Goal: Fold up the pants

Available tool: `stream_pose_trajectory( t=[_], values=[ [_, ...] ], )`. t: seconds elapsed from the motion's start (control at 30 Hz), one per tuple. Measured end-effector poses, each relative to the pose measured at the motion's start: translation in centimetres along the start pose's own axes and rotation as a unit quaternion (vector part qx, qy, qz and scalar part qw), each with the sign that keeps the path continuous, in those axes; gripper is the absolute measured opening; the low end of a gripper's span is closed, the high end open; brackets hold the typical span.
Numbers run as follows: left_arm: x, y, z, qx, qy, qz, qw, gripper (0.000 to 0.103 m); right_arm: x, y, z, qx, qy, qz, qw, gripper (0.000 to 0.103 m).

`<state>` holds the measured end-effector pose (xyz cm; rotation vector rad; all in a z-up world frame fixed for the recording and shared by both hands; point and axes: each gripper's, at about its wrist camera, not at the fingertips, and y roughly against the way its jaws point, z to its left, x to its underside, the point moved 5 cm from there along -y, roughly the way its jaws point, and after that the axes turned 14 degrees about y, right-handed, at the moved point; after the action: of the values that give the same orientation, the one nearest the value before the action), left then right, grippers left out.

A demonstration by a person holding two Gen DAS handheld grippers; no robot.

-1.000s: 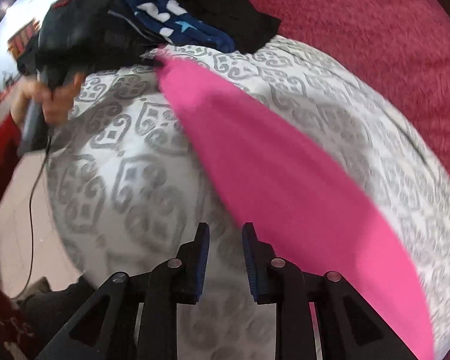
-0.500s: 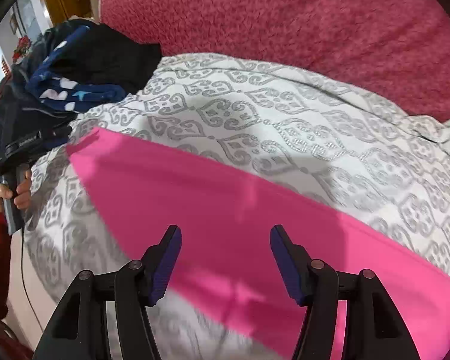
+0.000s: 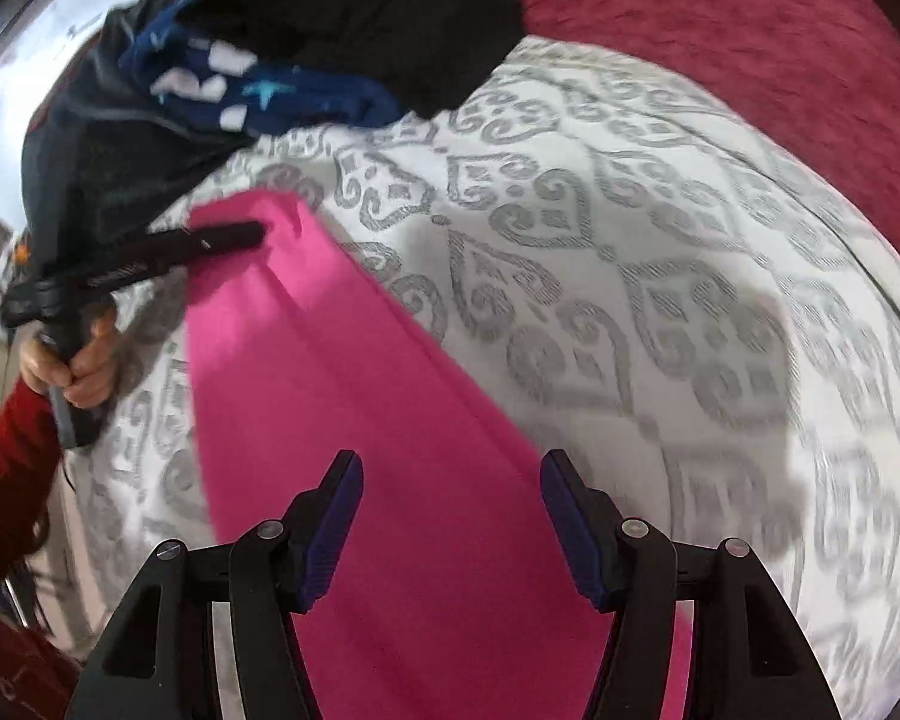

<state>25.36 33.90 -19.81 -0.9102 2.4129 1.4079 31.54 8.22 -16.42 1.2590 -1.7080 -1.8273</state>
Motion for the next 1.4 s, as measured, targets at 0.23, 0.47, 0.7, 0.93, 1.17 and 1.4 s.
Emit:
stream_pose_trajectory(
  t=[0.23, 0.47, 0.7, 0.93, 1.17, 1.4],
  values=[
    [-0.6, 0.8, -0.6, 0.024, -0.006, -0.018, 0.9995, 0.008, -0.9, -2.6, -1.0, -0.04, 0.003, 0.007, 0.999, 0.037],
    [-1.3, 2.1, -1.2, 0.023, -0.02, -0.059, 0.9978, 0.008, -2.3, 0.8, -1.3, -0.025, -0.005, -0.053, 0.998, 0.004],
    [-2.4, -1.2, 2.4, -0.002, 0.064, -0.002, 0.9979, 0.015, -2.9, -2.8, -3.9, 0.002, -0.022, 0.001, 1.0, 0.028],
    [-3.1, 0.8, 5.5, 0.006, 0.147, -0.059, 0.9874, 0.026, 2.7, 6.7, -4.8, 0.156, -0.083, -0.08, 0.981, 0.04],
    [1.3, 3.4, -1.1, 0.058, 0.086, -0.013, 0.9945, 0.026, 23.3, 20.2, -4.1, 0.295, -0.306, -0.089, 0.901, 0.063],
    [11.4, 3.8, -19.5, 0.156, -0.141, 0.116, 0.9707, 0.043, 41.7, 26.1, 0.4, 0.331, -0.505, -0.066, 0.795, 0.063]
  ],
)
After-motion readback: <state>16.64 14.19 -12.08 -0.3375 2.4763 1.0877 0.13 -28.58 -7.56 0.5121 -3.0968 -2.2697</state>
